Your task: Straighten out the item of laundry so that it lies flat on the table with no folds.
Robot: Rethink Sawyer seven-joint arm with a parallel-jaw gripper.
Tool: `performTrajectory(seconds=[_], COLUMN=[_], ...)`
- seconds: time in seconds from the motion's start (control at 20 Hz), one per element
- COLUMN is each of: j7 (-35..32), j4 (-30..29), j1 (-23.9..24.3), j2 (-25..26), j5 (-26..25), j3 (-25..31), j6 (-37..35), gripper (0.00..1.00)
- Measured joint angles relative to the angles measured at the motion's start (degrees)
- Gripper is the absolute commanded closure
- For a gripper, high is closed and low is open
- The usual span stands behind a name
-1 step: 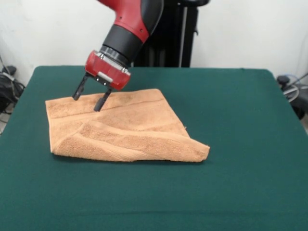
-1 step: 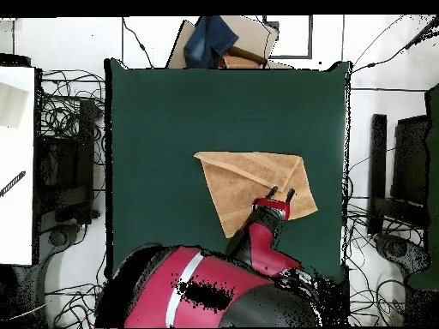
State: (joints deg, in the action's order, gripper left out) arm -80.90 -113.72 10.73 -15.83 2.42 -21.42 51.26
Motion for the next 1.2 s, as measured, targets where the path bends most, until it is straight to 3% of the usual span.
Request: performTrajectory(seconds=[0.9, 0.95, 1.2], j7=[0.0, 0.0, 0.0], j4=[-0.7, -0.7, -0.69], j1=[-2.18, -2.49, -2.87], j2=[0.12, 0.23, 0.88], j5=[1.33, 1.33, 1.52], j3=[0.43, 0.45, 0.5], j6=[0.66, 1.09, 2.45], gripper=[0.0, 1.0, 1.0])
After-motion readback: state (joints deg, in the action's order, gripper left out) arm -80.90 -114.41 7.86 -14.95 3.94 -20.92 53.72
